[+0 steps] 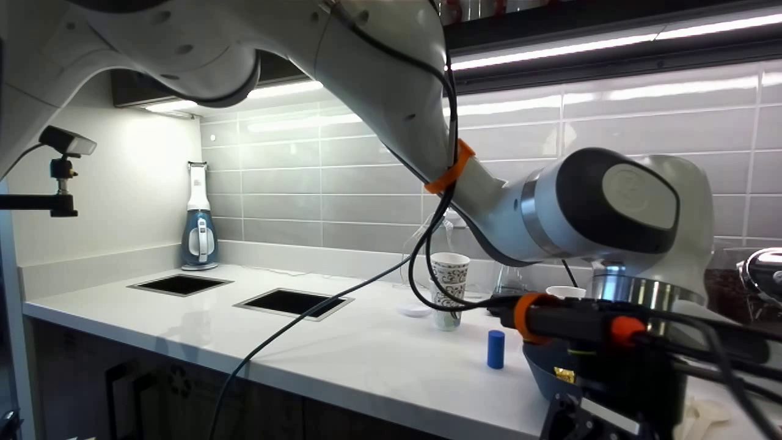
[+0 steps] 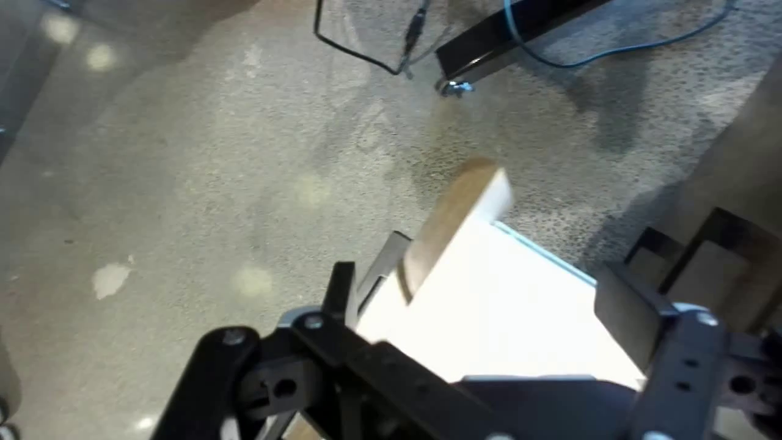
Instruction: Open the right drawer fully
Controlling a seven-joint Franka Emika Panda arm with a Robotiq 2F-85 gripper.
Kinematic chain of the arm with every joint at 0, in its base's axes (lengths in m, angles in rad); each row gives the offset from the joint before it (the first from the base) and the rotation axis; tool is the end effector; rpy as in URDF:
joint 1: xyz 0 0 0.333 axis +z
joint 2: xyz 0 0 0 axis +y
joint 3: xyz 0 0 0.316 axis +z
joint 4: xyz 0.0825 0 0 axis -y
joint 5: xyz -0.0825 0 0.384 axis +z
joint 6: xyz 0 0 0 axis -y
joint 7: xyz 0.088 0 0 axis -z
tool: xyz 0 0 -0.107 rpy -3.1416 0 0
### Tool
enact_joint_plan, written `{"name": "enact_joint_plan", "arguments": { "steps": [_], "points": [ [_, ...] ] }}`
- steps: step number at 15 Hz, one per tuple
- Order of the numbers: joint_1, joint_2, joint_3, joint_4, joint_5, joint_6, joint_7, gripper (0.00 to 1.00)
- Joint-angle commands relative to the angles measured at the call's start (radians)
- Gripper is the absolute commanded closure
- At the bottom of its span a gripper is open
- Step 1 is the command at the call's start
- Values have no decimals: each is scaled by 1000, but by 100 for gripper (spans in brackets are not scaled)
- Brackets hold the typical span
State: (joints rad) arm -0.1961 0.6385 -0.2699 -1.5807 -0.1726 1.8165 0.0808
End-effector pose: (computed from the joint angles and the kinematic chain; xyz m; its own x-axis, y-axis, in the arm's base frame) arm 0.5856 -0.2873 0.2542 0.8124 -0.4621 -0.3555 -0.3570 -0.8764 0.3232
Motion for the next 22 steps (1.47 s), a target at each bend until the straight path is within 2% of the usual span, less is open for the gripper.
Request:
{"name": "enact_joint_plan", "arguments": {
  "steps": [1,4,8,10,12,14,16,19,21,22],
  "points": [
    [-12,-74,64,-100,133,72,99,0],
    [15,-187,75,-263,181,248,155,0],
    [71,-356,63,-440,122,478,208,0],
    [91,-459,67,-532,129,548,243,0],
    [103,-562,85,-599,174,514,293,0],
    [123,-666,98,-662,144,476,388,0],
    [135,-769,124,-724,47,440,524,0],
    [111,-926,211,-825,-94,416,725,0],
    [97,-1016,269,-891,-153,387,792,0],
    [94,-898,243,-790,-88,399,708,0]
  ]
}}
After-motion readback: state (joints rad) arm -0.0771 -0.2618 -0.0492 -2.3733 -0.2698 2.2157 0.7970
